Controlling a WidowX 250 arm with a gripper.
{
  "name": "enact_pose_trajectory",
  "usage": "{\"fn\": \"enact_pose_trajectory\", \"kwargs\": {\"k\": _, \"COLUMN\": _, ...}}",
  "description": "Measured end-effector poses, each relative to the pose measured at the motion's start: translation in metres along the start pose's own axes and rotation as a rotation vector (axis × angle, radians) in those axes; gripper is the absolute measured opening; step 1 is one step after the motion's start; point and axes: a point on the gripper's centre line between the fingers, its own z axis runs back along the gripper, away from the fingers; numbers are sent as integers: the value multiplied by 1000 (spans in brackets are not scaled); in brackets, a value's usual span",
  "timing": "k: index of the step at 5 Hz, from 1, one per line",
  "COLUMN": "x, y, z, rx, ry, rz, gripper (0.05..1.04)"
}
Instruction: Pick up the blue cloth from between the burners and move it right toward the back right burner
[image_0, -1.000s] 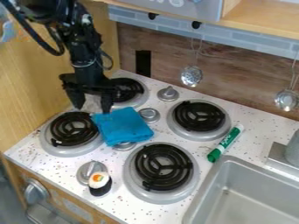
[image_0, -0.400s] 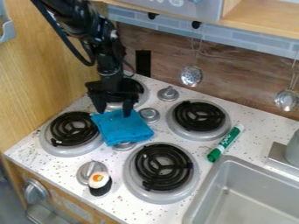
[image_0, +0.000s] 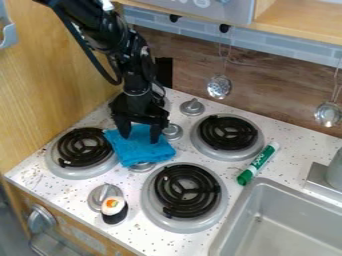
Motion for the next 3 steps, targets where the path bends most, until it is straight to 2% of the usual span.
{"fn": "enact_pose_trajectory", "kwargs": {"k": 1, "x": -5, "y": 5, "z": -12, "rx": 36, "ry": 15, "rz": -19, "gripper": 1001}}
{"fn": "enact_pose_trajectory", "kwargs": {"k": 2, "x": -8, "y": 7, "z": -18, "rx": 49, "ry": 19, "rz": -22, "gripper": 1001}}
{"fn": "enact_pose_trajectory", "kwargs": {"k": 3, "x": -10, "y": 7, "z": -20, "rx": 52, "ry": 24, "rz": -18, "gripper": 958}}
